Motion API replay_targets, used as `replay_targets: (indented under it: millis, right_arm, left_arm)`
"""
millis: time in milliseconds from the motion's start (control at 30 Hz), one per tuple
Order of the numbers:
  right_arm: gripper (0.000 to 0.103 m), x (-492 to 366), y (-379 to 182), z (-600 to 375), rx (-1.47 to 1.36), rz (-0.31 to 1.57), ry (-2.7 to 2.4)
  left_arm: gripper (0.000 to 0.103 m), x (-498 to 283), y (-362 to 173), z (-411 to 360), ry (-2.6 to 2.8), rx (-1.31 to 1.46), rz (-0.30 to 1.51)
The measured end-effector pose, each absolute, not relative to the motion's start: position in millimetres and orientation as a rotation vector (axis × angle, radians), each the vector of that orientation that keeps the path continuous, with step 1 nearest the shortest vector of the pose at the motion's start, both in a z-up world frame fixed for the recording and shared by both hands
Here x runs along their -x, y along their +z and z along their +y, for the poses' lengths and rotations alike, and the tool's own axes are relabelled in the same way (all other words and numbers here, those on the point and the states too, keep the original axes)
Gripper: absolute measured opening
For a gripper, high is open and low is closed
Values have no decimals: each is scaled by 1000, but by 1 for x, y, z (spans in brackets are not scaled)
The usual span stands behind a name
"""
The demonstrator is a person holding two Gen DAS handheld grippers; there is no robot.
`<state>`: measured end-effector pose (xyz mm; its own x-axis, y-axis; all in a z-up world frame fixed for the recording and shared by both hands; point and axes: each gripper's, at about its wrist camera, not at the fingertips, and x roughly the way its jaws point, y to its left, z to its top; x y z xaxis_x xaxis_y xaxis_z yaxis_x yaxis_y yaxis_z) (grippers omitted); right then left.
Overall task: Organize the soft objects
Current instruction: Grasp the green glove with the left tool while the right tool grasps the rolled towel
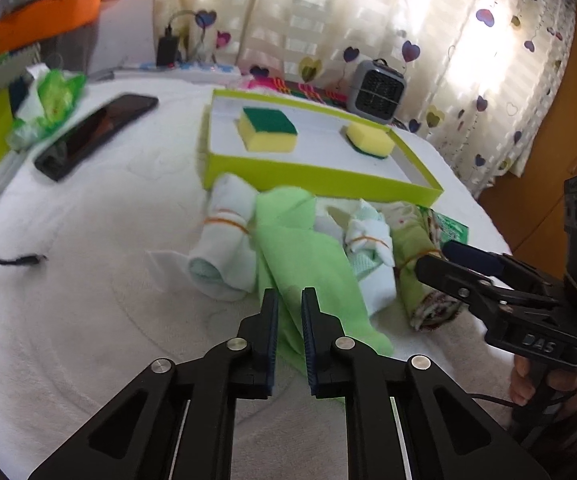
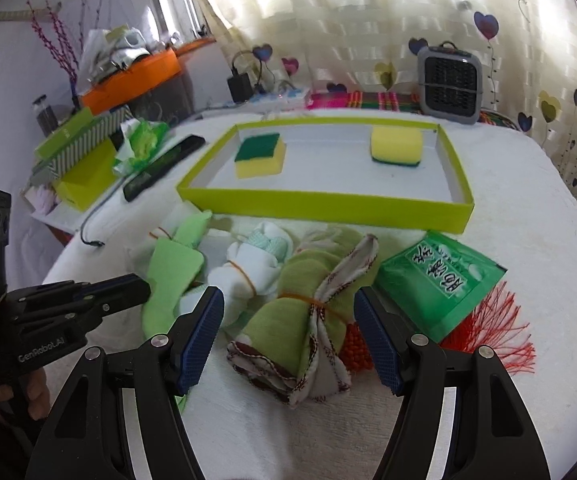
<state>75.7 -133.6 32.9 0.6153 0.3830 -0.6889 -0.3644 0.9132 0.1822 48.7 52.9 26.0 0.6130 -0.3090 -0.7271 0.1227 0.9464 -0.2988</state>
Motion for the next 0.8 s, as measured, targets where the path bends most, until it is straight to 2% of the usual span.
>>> replay_targets:
  millis: [67, 133, 300, 667, 767, 800]
  right_arm:
    - [64, -78, 30, -133, -20, 814, 426]
    - [59, -78, 29, -132, -18, 818, 423]
    - [55, -84, 26, -134, -21, 836, 422]
    - [55, -89, 21, -133, -20, 862, 418]
    - [49, -89, 21, -133, -2, 852, 415]
    - [48, -88, 21, -132, 4, 849, 410]
  left_arm:
    - [19, -51, 22, 53, -288, 267, 901]
    - [45, -53, 20, 53, -305, 290, 911]
    - [54, -59, 12, 56, -307, 361, 948]
    - [53, -68, 12, 51, -276, 352, 961]
    - [45, -69, 11, 52, -265, 355, 961]
    - [39, -70, 11, 53, -259, 355, 961]
